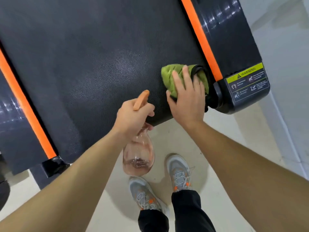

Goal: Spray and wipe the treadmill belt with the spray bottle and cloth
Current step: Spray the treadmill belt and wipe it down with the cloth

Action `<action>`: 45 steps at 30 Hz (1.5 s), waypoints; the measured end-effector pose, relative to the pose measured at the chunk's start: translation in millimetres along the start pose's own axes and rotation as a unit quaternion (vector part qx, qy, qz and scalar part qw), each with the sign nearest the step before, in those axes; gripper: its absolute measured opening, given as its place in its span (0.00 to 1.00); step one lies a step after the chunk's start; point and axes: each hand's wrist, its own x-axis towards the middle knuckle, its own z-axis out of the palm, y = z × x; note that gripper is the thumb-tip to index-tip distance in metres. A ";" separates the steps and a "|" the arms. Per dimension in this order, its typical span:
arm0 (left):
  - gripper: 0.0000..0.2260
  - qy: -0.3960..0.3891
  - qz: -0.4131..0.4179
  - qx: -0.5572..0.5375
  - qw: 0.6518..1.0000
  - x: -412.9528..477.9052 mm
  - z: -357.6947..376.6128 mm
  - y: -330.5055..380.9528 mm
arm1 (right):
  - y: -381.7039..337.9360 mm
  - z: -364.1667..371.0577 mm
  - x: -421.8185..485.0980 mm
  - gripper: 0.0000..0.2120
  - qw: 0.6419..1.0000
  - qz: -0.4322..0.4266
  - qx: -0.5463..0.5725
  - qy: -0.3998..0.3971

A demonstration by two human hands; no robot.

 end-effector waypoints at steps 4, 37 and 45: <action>0.13 0.030 -0.008 -0.069 0.997 9.8 -13.4 4.6 | 27.7 0.9 -20.8 0.35 0.974 -0.206 -0.061 -0.077; 0.08 -0.042 0.053 0.065 0.996 -30.3 -14.5 -52.3 | -12.5 9.9 -111.5 0.24 0.933 0.246 0.261 -0.018; 0.03 -0.092 0.136 0.101 0.981 -49.2 52.9 -111.0 | -17.9 18.3 -176.3 0.05 0.539 0.542 0.640 0.071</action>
